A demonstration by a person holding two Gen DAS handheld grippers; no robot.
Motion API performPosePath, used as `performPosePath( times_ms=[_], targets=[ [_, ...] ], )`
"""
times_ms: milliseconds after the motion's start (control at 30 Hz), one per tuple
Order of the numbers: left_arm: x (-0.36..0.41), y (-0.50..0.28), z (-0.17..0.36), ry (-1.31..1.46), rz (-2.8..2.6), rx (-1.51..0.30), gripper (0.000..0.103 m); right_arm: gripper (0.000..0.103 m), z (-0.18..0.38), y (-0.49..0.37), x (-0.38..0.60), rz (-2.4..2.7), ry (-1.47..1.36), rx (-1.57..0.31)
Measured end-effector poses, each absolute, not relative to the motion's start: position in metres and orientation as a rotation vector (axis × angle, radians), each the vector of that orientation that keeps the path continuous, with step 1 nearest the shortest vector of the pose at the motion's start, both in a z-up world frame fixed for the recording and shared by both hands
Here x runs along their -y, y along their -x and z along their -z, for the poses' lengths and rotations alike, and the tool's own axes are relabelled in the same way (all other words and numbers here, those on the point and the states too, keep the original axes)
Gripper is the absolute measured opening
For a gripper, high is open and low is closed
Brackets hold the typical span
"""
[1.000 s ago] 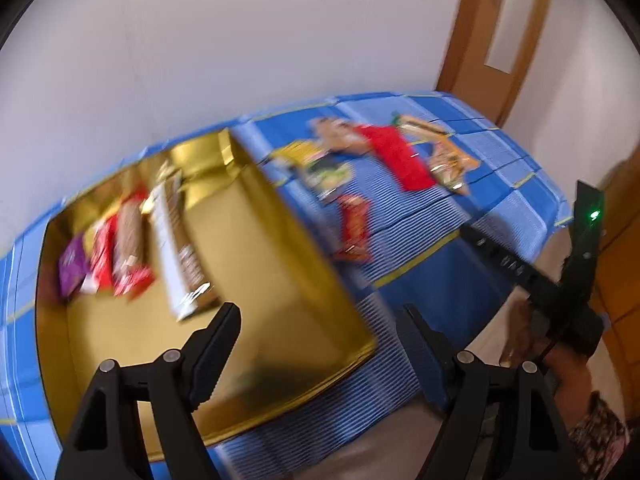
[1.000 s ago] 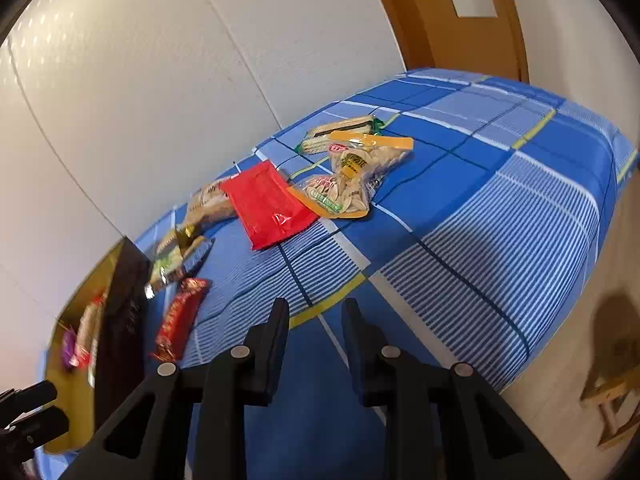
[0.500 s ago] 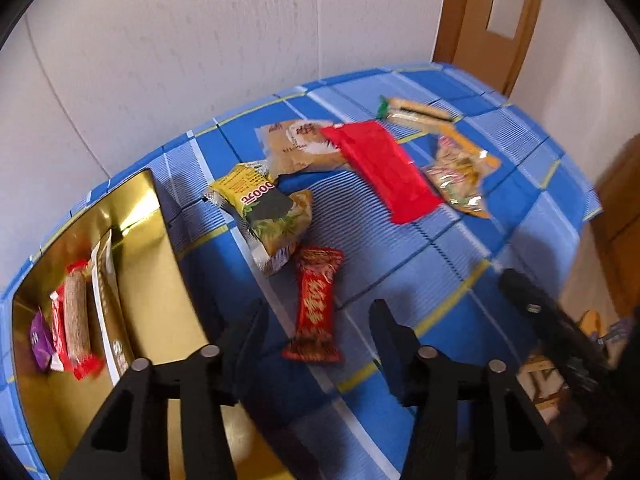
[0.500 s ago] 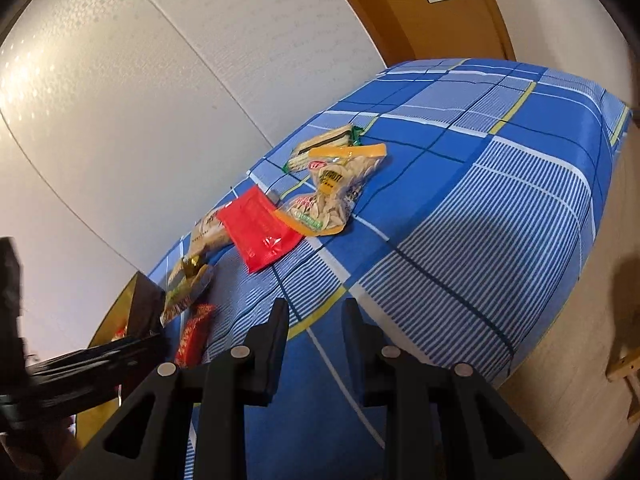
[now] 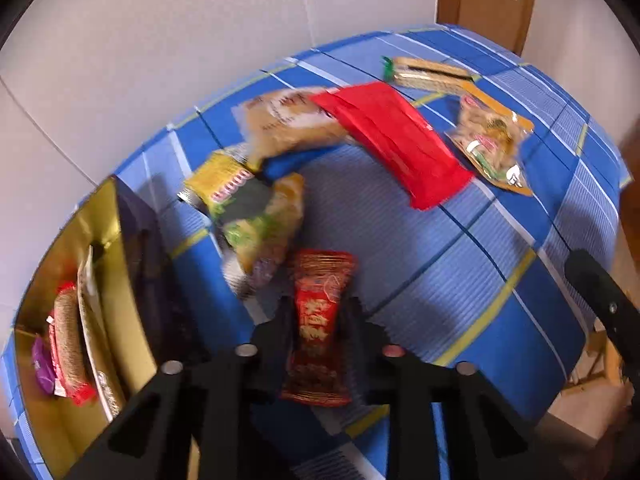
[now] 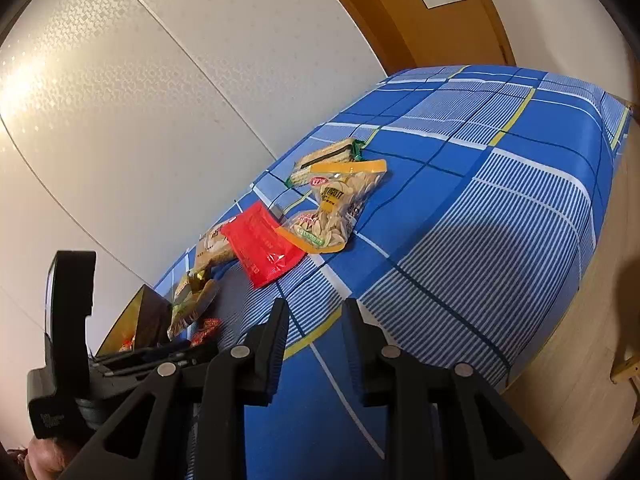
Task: Organize snacks
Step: 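Reach the left gripper to the red packet and grasp it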
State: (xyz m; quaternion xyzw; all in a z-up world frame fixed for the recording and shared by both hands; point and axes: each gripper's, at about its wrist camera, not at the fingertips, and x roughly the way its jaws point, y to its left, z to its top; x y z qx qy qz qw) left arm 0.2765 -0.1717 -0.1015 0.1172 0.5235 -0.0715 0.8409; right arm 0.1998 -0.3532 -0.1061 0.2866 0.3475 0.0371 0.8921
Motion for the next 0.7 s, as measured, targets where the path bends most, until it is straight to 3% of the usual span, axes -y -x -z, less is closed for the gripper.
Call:
performPosePath(
  times_ms=[700],
  targets=[
    [0.171, -0.249, 0.104, 0.02, 0.156, -1.039, 0.024, 0.027, 0.108, -0.198, 0.374, -0.032, -0.652, -0.721]
  ],
)
